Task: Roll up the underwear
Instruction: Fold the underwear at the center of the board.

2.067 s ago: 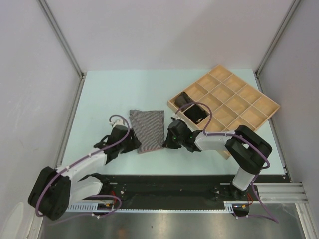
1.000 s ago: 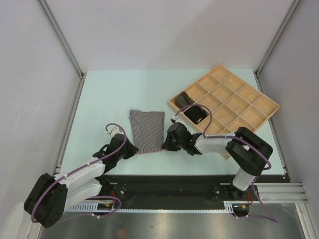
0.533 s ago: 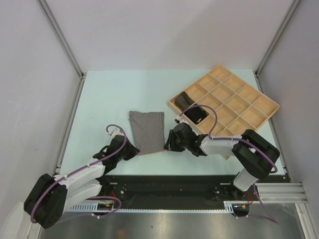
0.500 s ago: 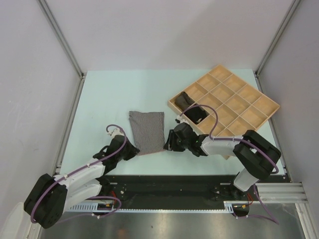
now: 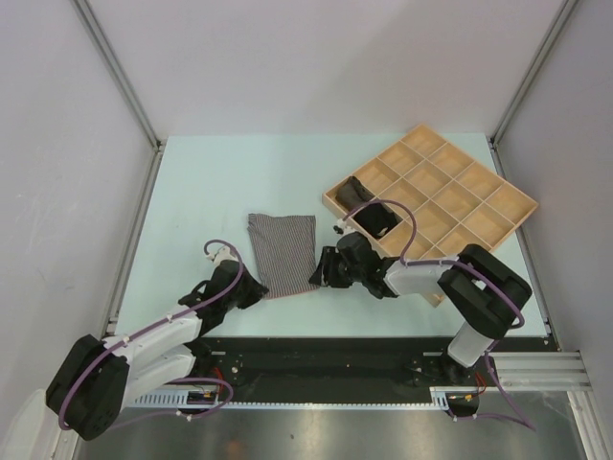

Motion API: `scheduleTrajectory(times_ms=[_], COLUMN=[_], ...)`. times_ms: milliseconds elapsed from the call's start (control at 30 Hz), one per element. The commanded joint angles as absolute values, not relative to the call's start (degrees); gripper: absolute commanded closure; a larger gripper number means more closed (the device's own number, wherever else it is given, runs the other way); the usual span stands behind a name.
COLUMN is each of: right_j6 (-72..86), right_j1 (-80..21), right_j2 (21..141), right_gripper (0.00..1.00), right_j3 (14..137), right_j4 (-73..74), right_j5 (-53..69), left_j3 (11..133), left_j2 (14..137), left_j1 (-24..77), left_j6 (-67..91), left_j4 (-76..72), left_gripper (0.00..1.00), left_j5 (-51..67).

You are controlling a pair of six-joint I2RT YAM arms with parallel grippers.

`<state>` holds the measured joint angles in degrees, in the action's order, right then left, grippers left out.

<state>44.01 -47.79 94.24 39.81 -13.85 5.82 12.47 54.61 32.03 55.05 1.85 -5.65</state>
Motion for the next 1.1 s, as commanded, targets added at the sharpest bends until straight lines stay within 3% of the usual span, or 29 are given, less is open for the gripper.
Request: scheduleTrajectory(times_ms=[0, 33, 167, 533, 1067], right_j6=[43.1, 43.2, 43.0, 41.8, 31.7], right_j1=[-48.1, -48.3, -48.5, -47.6, -57.3], right_j2=[97.8, 98.3, 99.0, 96.5, 107.0], right_gripper=[0.59, 0.62, 1.0, 1.0, 1.0], right_j3=[41.2, 41.7, 43.3, 43.9, 72.8], right_j4=[-15.5, -14.8, -10.2, -1.9, 23.9], right_j5=[8.7, 8.6, 5.5, -2.6, -16.7], left_j3=[11.9, 11.9, 12.0, 11.8, 15.2], left_j2=[54.6, 54.4, 53.8, 49.5, 56.7], left_j1=[32.3, 32.3, 32.3, 32.3, 33.7], left_j6=[54.6, 54.6, 54.6, 55.0, 52.1], left_j4=[5.4, 5.6, 6.8, 10.8, 8.2], left_gripper=[1.0, 1.0, 1.0, 0.99, 1.0], left_j5=[-6.7, -6.8, -7.8, -11.0, -10.5])
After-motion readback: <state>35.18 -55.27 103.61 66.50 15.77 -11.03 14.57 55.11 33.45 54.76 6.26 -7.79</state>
